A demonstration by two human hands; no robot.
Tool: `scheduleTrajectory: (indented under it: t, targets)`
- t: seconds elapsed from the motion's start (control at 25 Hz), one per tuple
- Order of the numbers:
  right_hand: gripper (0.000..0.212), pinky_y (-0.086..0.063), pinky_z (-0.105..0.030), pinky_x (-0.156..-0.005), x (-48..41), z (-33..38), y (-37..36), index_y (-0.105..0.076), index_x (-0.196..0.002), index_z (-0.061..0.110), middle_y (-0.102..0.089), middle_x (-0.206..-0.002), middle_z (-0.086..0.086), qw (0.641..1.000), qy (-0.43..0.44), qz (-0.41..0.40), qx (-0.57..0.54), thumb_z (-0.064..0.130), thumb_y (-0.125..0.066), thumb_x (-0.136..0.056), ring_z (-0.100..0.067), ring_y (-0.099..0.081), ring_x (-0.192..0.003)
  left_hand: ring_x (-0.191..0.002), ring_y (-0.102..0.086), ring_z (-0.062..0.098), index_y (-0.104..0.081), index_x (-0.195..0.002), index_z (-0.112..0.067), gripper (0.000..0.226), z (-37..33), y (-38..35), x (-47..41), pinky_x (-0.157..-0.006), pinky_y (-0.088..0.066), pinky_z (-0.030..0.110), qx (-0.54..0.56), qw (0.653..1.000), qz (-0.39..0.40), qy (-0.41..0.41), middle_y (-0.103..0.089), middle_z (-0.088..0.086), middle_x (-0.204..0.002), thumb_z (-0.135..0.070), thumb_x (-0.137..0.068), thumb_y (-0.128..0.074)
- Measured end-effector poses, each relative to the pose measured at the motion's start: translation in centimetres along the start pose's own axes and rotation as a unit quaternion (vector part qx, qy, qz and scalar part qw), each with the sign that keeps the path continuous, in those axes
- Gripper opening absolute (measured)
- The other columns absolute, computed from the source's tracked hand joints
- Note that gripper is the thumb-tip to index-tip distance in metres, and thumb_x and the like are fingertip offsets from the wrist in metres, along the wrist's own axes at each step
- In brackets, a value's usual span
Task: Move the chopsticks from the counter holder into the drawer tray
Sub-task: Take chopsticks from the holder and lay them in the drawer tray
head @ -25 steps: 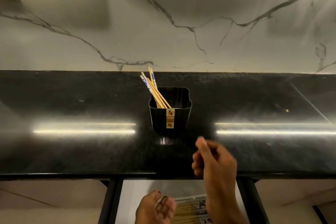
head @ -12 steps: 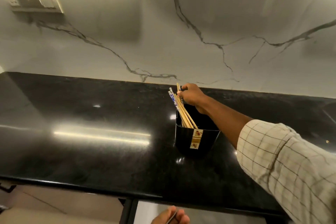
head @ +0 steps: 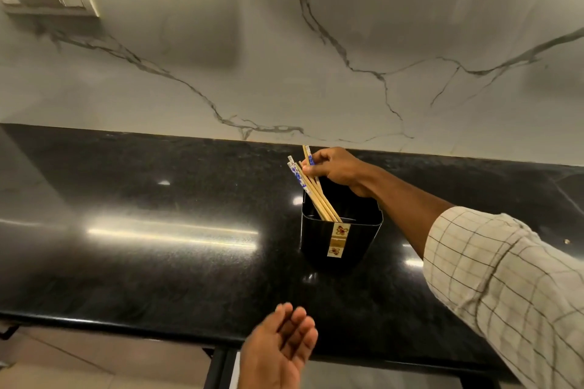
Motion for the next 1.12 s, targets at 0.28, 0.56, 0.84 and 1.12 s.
scheduleTrajectory:
  t: [0.28,0.56,0.84,1.12]
  targets:
    - [0.03,-0.06,-0.039,-0.091,0.2,-0.6,1.1,-0.07,-0.114,-0.002,-0.078,-0.1,-0.015,0.995,0.048,-0.08,-0.03,0.003,-0.075,-0.085,-0.024,-0.078,-0.09,-0.069,-0.071,0.025,-0.069,-0.103,0.0,0.02,-4.9,-5.2,2.1,-0.07,-0.057,0.037,-0.035,0.988,0.084,-0.124,-0.074,0.014,-0.077,-0.017,-0.098,-0.057]
    - [0.023,-0.064,-0.036,-0.078,4.5,4.4,6.1,-0.072,-0.11,0.001,-0.079,-0.093,-0.01,0.936,0.191,-0.289,-0.063,0.009,-0.074,-0.088,-0.015,-0.079,-0.08,-0.074,-0.071,0.027,-0.067,-0.107,-0.001,0.019,-4.2,-6.4,1.9,-0.072,-0.059,0.038,-0.05,0.982,0.091,-0.158,-0.074,0.015,-0.081,-0.014,-0.097,-0.059]
    - [0.022,-0.063,-0.032,-0.074,17.5,8.0,8.9,-0.074,-0.107,0.009,-0.08,-0.09,-0.005,0.878,0.258,-0.354,-0.194,0.011,-0.078,-0.085,-0.018,-0.079,-0.078,-0.099,-0.071,0.008,-0.066,-0.119,-0.017,0.027,-4.4,-12.2,8.0,-0.083,-0.056,0.024,-0.305,0.789,0.137,-0.516,-0.074,-0.001,-0.108,-0.03,-0.096,-0.06]
    - [0.02,-0.064,-0.036,-0.07,24.8,2.3,5.6,-0.073,-0.105,0.0,-0.08,-0.09,-0.014,0.878,0.11,-0.298,-0.357,0.005,-0.075,-0.085,-0.025,-0.08,-0.081,-0.078,-0.074,0.023,-0.064,-0.115,-0.014,0.018,0.8,-15.4,8.8,-0.075,-0.061,0.046,-0.418,0.721,0.281,-0.476,-0.076,0.008,-0.094,-0.016,-0.101,-0.052]
Point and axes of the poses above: each hand's wrist, its own x-axis away from the middle knuckle, its own y-axis out of the back of the hand, z = x × y, the point moved 5 cm from there along -x, towards the middle knuckle
